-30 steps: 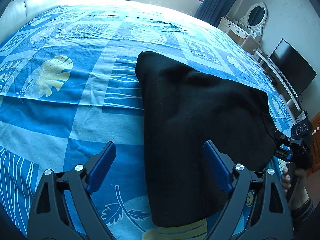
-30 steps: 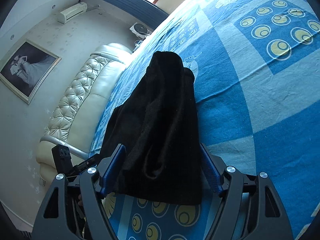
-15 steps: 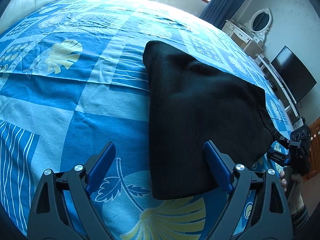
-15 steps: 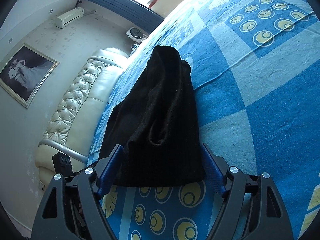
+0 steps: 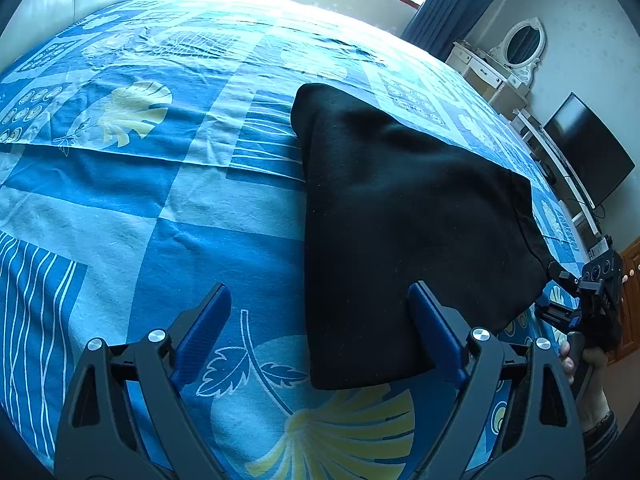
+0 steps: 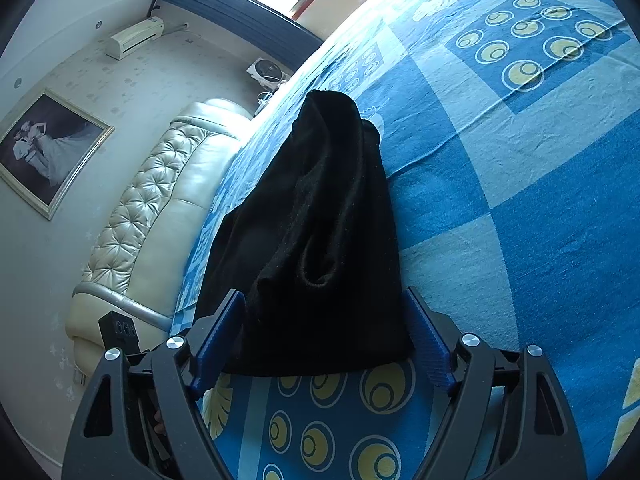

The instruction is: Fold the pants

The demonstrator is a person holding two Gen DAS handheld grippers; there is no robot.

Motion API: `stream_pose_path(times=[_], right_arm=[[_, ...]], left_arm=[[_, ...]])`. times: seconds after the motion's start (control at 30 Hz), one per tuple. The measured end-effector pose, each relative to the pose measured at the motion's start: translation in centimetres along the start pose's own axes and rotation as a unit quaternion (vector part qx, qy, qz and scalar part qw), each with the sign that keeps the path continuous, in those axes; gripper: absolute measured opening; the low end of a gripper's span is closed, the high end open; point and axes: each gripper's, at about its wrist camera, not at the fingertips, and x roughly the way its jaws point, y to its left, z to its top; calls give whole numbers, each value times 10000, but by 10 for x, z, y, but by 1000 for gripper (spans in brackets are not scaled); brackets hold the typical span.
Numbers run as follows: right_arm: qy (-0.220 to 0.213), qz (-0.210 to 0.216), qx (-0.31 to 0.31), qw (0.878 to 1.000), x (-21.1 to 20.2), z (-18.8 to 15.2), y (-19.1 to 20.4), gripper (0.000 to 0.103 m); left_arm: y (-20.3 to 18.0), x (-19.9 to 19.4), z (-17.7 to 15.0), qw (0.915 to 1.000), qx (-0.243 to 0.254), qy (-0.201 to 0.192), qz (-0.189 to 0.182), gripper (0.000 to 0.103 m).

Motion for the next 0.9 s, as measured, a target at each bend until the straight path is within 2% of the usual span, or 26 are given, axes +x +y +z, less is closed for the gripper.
stream_pose_path(times=[0.17, 0.27, 0.33, 0.57, 0.7, 0.73, 0.77, 0.8, 0.83, 0.9], right_arm=[[28, 51, 86, 9999, 1, 2, 0, 82], [79, 1, 96, 9999, 6, 4, 2, 83], [101, -26, 77, 9999, 9, 5, 4, 84], [141, -233, 56, 9996, 7, 4, 7, 84], [202, -443, -2, 9988, 11, 2, 8, 83], [278, -476, -49, 9985, 15, 3, 9, 84], [329, -552, -115, 9979, 18, 4, 13, 83], [377, -621, -165, 9972, 22, 5, 16, 73], [471, -684, -202, 9963, 26, 5, 18, 55], [504, -620, -175, 9966, 25, 6, 19, 48]], left_arm=[[11, 5, -1, 9984, -396, 198, -352, 90], [19, 16, -2, 9935, -771, 434, -717, 90], [21, 21, -2, 9915, -883, 464, -833, 91], [10, 27, 0, 9936, -798, 377, -708, 94], [10, 31, 1, 9938, -751, 329, -755, 93], [10, 31, 1, 9941, -728, 305, -743, 85], [8, 31, 1, 9940, -681, 305, -801, 70], [7, 32, 1, 9924, -666, 344, -980, 59], [5, 31, 1, 9915, -701, 362, -1037, 48], [-2, 28, 1, 9939, -577, 298, -888, 44]])
